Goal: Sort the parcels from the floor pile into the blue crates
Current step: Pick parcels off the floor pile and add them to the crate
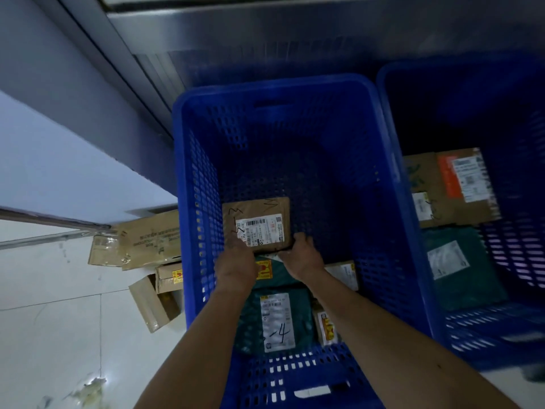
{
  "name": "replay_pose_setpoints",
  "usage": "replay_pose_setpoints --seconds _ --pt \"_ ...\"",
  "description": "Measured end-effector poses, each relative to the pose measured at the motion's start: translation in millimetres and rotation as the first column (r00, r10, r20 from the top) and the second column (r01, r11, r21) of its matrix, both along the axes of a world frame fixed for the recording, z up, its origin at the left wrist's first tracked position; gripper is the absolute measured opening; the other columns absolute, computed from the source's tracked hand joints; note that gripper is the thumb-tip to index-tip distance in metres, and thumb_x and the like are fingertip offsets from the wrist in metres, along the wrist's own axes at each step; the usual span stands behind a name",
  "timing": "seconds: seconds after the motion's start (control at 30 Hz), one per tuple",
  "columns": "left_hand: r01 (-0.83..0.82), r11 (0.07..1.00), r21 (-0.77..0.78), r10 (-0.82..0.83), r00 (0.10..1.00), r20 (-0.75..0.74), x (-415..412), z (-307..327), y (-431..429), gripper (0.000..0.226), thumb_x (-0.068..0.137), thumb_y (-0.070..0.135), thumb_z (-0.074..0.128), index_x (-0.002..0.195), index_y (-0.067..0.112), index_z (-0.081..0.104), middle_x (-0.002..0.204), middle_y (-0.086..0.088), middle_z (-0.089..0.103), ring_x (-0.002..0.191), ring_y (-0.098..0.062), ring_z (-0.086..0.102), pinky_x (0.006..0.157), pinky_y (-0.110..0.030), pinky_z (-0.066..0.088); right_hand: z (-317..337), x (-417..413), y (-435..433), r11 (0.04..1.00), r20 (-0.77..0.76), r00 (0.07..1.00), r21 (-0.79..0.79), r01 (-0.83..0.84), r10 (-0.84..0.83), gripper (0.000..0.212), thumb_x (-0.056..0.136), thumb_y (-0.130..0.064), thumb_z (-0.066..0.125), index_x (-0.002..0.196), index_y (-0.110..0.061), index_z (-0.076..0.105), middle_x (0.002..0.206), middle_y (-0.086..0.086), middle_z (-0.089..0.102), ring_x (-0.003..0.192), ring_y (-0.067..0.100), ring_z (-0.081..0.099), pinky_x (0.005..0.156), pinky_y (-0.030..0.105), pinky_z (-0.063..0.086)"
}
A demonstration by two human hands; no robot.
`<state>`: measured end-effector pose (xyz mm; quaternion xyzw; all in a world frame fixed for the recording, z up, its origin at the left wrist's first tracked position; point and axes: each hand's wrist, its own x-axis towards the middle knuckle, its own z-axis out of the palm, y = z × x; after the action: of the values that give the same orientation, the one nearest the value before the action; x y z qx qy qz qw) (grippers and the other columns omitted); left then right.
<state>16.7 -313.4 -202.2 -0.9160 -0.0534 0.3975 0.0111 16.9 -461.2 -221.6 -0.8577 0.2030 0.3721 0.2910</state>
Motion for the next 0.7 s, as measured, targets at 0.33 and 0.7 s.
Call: replay_pose_setpoints --seconds 0.33,0.7 --pt "0.264 0.936 -0.234 -0.254 0.964 0.074 -52.6 134.0 16.8 0.059 0.102 0.051 0.045 0.142 0.009 0.036 0.132 -0.015 0.057 0.114 -0.031 0.060 0.088 -0.043 0.051 155.7 -33.6 -1.8 0.995 0.046 0.994 0.030 -0.096 0.094 0.054 0.102 -0.022 0.054 0.151 -0.017 0.034 0.147 0.015 0.038 0.122 0.034 0.053 0.098 0.039 0.049" --pt "0.208 0.938 -0.276 -0.173 0.974 0.143 -66.6 250.3 45.3 0.058 0.105 0.052 0.033 0.141 0.006 0.040 0.128 -0.020 0.059 0.111 -0.038 0.060 0.091 -0.047 0.051 263.1 -85.3 -28.4 0.988 0.005 0.998 0.136 0.066 -0.067 0.018 0.104 -0.029 0.053 0.115 -0.020 0.063 0.115 0.004 0.063 0.100 0.021 0.060 0.088 0.038 0.052"
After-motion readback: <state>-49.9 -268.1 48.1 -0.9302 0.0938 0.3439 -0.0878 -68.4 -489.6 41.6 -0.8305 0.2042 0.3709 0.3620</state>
